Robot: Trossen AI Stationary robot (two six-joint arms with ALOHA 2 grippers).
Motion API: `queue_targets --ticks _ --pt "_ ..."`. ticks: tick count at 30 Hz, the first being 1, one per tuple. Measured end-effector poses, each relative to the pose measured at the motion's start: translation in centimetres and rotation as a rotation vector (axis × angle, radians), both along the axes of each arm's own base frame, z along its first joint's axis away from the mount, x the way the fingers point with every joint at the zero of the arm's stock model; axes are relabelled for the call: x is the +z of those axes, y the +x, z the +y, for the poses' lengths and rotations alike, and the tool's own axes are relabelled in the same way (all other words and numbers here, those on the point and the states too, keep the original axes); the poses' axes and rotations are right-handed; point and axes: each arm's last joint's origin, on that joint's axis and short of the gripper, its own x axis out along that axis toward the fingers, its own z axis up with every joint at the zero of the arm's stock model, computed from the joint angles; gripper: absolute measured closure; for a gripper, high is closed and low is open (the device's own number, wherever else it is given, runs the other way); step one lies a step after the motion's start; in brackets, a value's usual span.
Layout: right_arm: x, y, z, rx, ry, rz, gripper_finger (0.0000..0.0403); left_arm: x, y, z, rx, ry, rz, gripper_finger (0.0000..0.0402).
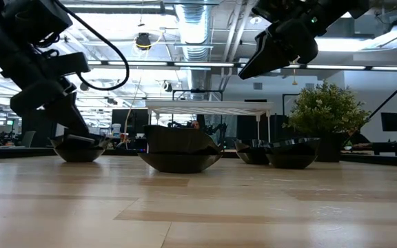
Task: Pick & Place Mini shaped plates
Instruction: Stack the black square plate on top of the black square plate on the shelf
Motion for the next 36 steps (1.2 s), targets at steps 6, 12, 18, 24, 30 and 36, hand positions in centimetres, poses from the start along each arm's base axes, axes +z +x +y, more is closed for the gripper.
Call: queue_targets --ticks 6,12,18,24,30,36 --pt "0.0 0.0 0.0 0.000 0.000 0.000 0.0326 0.9 0.7 -0.2 -0.036 0.020 -0.013 0.0395" --pt "0.0 0.0 0.0 0.000 0.000 0.000 0.0326 1.9 1.4 -0.4 -0.070 0.052 -0.025 0.0395" --pt "0.1 0.1 -0.1 -0.012 0.012 -0.017 0.0326 2.7 2.1 -0.9 -0.136 0.085 -0.045 0.0395" --pt "0.8 0.6 -1.2 -0.090 0.085 -0.130 0.0326 3.7 3.1 -2.5 -0.321 0.155 -0.144 0.0396" --pt "1.3 1.9 -2.6 -0.181 0.174 -0.286 0.0326 5.4 4.0 -4.5 -0.517 0.271 -0.288 0.0396" --pt "-1.1 4.1 -2.5 -0.055 0.122 -0.250 0.0326 6.6 4.5 -5.7 -0.618 0.331 -0.405 0.0397"
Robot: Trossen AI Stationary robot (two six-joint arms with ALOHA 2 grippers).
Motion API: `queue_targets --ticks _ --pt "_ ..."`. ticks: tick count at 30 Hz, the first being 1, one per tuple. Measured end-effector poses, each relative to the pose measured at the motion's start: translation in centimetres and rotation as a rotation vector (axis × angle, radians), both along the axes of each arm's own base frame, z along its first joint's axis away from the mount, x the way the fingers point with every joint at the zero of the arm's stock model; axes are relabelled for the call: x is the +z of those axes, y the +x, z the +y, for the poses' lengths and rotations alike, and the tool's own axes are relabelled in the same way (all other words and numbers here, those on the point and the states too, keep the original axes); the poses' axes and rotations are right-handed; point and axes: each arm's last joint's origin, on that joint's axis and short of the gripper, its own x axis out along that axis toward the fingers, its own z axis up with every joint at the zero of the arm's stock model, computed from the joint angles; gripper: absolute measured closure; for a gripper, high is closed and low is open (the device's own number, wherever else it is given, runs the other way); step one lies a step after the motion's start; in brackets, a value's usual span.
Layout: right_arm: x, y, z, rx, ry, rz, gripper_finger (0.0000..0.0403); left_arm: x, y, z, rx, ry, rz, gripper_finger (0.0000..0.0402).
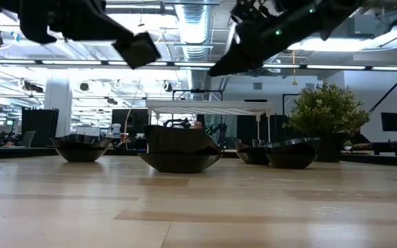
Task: Pick & Place Mini shaped plates
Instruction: Stack the black square plate on top of the black square plate on the shelf
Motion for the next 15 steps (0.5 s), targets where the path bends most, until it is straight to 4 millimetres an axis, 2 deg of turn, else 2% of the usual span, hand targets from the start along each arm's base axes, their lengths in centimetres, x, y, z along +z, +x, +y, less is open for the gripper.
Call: queue_targets --ticks 2,6,12,15 --pt "-0.6 0.9 0.5 0.060 -0.013 -0.029 0.0326 -0.1 0.2 -0.2 -0.028 0.009 0.003 0.0397" --pt "-1.3 1.9 0.9 0.074 -0.037 -0.079 0.0326 -1.9 0.8 -0.2 -0.022 0.055 0.082 0.0397" --pt "-0.2 1.9 0.5 0.049 -0.014 -0.179 0.0326 -5.5 1.8 0.2 0.007 0.152 0.235 0.0397" --pt "0.4 2.3 0.1 0.003 0.110 -0.279 0.0326 -6.8 2.2 0.5 0.042 0.220 0.277 0.0397"
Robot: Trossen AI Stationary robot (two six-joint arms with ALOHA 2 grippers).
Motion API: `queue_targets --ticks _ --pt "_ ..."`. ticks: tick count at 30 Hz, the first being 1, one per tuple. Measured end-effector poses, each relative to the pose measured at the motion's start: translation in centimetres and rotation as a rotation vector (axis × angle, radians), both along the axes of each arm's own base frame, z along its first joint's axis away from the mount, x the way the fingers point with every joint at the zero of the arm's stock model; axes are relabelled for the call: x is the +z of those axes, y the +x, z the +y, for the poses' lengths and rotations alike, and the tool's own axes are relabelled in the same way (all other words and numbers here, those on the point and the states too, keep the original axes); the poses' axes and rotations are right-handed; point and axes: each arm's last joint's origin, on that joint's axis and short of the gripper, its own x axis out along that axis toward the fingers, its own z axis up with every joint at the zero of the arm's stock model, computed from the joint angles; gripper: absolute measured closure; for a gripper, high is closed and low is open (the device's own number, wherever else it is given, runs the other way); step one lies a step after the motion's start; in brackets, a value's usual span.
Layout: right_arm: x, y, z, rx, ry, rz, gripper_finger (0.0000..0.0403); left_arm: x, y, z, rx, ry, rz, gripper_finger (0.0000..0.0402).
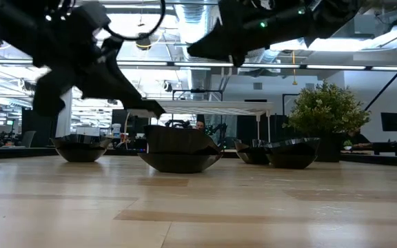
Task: Pick & Place Mini shaped plates
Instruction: Stack the black square plate on top of the black square plate on the shelf
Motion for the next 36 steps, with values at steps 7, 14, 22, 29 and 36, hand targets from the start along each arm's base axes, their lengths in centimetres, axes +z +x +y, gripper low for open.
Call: queue_targets --ticks 7,14,22,29,36 --pt "0.1 0.4 -1.9 -0.060 0.122 0.067 0.0326 -0.5 0.5 -0.1 -0.012 0.037 -0.011 0.0397" --pt "-0.5 0.8 -2.5 0.089 0.149 0.085 0.0325 -0.2 0.7 -0.2 -0.011 0.022 -0.047 0.0398" --pt "-2.5 2.6 -1.8 0.110 0.103 0.087 0.0278 -0.1 0.7 -0.2 -0.010 0.014 -0.060 0.0398" --pt "-3.4 4.8 -2.5 0.114 0.122 0.196 0.0234 -0.1 0.8 -0.3 -0.018 0.005 -0.063 0.0398" --pt "-3.2 7.0 -2.3 0.213 0.162 0.284 0.0245 -0.1 0.8 -0.3 -0.027 -0.003 -0.063 0.0398"
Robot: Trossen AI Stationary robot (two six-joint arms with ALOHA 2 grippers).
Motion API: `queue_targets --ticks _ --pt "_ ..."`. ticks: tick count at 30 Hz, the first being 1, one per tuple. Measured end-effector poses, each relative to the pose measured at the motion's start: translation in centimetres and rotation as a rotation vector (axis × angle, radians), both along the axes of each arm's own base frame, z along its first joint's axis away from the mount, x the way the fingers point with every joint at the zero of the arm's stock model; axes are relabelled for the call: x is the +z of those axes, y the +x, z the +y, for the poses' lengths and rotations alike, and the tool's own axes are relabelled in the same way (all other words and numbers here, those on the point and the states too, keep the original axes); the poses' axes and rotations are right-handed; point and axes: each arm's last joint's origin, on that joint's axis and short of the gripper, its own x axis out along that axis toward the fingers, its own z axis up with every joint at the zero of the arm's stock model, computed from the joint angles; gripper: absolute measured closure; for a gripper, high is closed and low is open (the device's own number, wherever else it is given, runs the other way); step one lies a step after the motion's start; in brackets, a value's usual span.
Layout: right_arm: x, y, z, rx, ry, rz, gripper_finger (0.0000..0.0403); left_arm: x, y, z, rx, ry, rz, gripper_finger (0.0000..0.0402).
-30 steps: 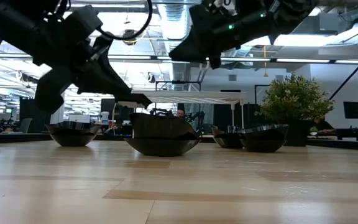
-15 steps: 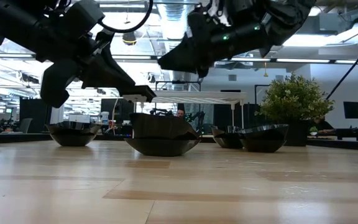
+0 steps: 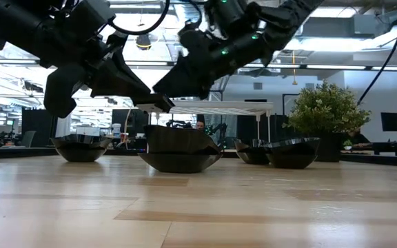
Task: Pick & Place Mini shaped plates
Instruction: Stack the black square plate on top of the black square plate on the shelf
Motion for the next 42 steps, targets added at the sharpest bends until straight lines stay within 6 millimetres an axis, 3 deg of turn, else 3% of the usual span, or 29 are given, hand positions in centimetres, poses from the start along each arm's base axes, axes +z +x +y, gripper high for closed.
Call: queue_targets --ticks 5,14,25,42 --pt "0.7 0.2 0.0 0.017 0.012 0.052 0.0263 0.0 0.0 -0.1 -0.012 -0.009 0.003 0.0398" --pt "0.2 -0.4 -1.1 -0.015 0.094 0.155 0.0268 -0.2 -0.3 -0.6 -0.081 0.085 0.052 0.0398" --pt "0.2 -0.6 -2.0 0.098 0.218 0.155 0.0268 -0.1 -0.4 -0.6 -0.077 0.128 0.056 0.0398" --pt "0.5 -0.5 -2.0 0.113 0.217 0.124 0.0285 0.2 -0.1 -0.6 -0.090 0.153 0.027 0.0398"
